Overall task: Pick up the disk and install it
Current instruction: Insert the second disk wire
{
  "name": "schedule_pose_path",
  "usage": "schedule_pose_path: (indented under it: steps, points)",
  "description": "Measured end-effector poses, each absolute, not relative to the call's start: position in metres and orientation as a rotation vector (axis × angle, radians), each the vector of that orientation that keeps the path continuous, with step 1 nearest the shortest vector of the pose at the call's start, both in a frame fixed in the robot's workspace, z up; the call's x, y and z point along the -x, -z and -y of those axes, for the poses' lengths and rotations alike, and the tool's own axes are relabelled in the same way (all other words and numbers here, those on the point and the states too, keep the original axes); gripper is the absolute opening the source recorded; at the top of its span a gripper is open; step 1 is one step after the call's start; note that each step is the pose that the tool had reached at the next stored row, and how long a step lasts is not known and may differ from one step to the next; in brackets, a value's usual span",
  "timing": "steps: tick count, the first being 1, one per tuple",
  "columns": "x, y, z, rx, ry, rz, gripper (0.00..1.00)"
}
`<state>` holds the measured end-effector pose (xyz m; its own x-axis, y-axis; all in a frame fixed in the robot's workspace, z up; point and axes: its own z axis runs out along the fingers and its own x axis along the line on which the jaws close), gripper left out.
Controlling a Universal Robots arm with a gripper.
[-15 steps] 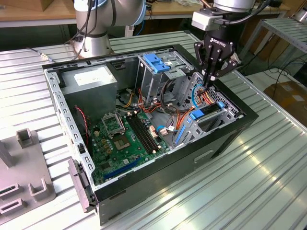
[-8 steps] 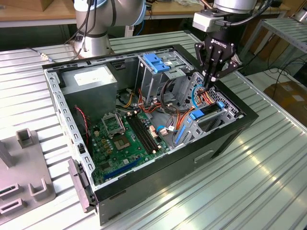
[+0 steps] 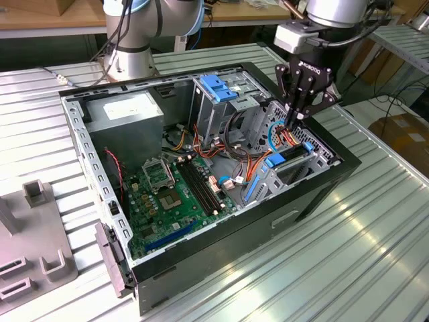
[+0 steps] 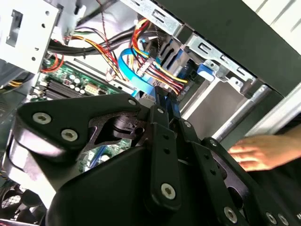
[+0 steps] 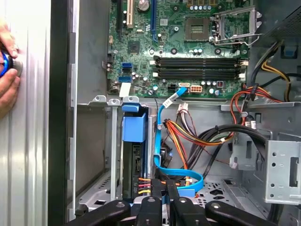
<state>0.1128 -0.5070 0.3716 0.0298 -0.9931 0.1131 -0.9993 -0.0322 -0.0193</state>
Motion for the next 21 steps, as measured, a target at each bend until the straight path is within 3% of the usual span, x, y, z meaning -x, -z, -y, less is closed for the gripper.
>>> schedule_pose_path:
  steps: [21]
  points:
    - [-0.1128, -0.3702, 0.5177, -2.214, -0.135, 2.143, 0.16]
